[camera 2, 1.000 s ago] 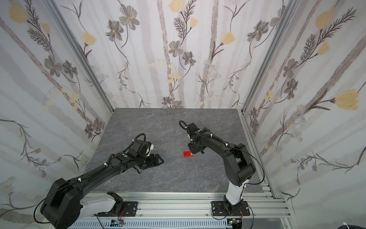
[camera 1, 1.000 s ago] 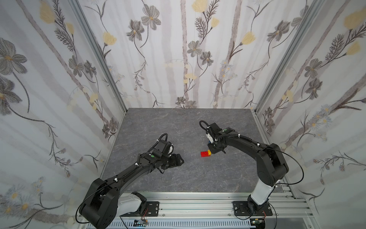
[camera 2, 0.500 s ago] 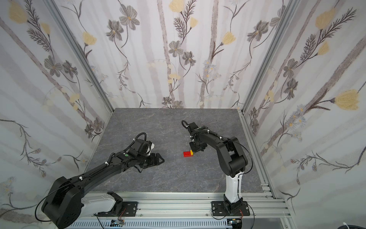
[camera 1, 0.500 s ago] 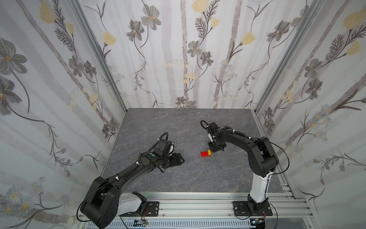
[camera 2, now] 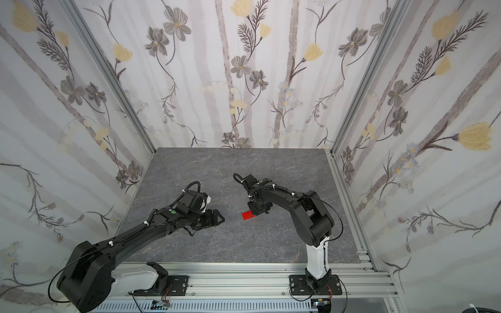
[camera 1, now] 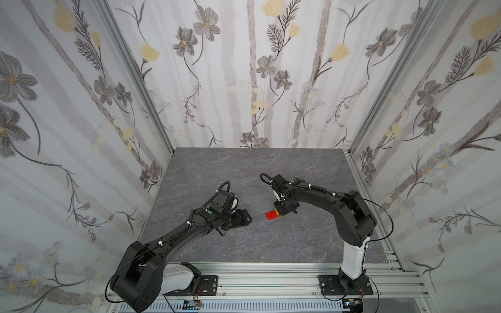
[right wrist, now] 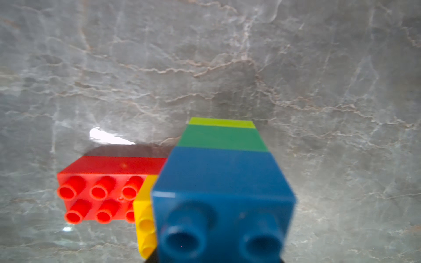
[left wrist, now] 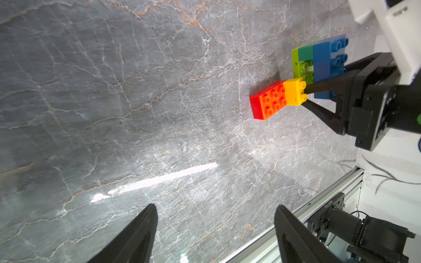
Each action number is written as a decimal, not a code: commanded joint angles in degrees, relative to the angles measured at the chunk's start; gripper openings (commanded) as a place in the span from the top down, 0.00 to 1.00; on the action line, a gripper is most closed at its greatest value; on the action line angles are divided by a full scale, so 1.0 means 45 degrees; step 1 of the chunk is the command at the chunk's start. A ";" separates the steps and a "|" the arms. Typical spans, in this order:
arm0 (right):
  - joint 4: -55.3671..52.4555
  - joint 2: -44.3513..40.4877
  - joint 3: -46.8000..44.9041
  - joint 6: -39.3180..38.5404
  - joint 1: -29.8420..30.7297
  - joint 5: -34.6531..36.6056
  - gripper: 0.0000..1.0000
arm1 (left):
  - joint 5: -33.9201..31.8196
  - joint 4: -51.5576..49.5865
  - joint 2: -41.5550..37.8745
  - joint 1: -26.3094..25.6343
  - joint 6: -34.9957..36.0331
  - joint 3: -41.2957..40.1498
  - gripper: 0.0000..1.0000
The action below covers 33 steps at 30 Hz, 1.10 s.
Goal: Assemble the number 5 with lego
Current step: Move the lego brick at the center of the board.
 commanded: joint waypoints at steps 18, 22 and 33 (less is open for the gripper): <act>-0.0176 -0.0268 -0.0077 0.2291 0.2249 -0.0779 0.72 | -0.0507 -0.0199 -0.0518 0.0010 0.0152 -0.0500 0.22; -0.0186 -0.0723 -0.0180 0.1902 0.2232 -0.0623 0.72 | -0.0529 -0.0305 -0.0592 0.0010 0.0178 -0.0541 0.25; -0.0475 -0.1349 0.0196 -0.1233 0.2163 -0.1893 0.72 | -0.0449 -0.0990 -0.1174 0.0297 0.0521 -0.0524 0.25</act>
